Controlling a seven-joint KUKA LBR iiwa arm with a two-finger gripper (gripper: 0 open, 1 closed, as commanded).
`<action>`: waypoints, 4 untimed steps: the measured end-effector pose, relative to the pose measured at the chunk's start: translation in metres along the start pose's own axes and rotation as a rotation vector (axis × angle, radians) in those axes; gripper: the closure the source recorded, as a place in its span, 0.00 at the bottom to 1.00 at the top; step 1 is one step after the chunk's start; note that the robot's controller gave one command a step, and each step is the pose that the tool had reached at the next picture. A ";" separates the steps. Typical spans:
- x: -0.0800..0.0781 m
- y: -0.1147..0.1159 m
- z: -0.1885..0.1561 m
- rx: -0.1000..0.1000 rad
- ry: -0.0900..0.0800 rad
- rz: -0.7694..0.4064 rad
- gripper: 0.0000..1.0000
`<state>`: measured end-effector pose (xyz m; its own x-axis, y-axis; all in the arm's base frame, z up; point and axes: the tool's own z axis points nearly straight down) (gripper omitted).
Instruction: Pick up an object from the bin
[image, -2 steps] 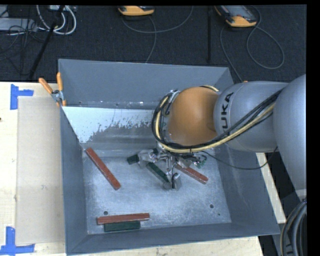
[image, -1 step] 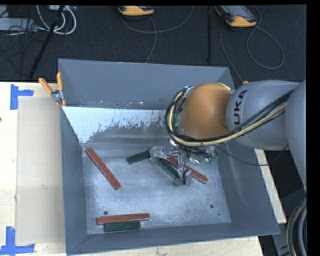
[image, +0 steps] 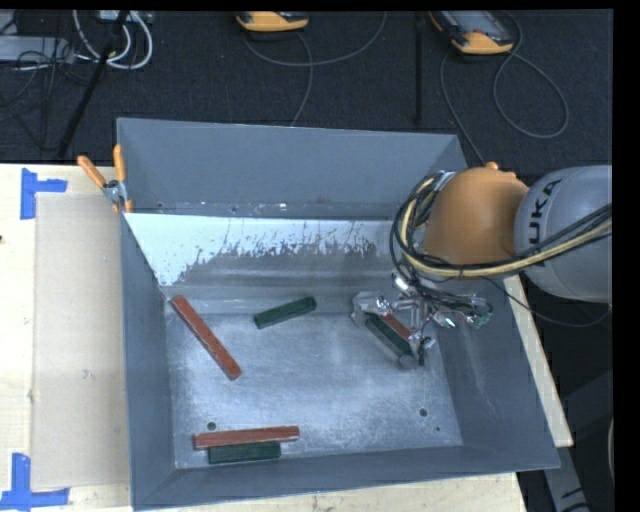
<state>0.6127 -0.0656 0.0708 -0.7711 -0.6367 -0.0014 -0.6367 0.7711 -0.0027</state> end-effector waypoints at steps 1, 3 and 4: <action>0.008 -0.013 0.000 -0.003 -0.001 0.016 0.00; 0.065 -0.002 -0.030 -0.004 0.004 -0.039 1.00; 0.063 -0.002 -0.029 -0.004 0.001 -0.039 0.00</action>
Offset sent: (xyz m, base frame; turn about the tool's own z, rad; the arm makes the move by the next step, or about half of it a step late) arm 0.0014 -0.0166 -0.0007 0.0126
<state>0.5658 -0.1071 0.0993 -0.7458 -0.6661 -0.0005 -0.6661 0.7458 0.0017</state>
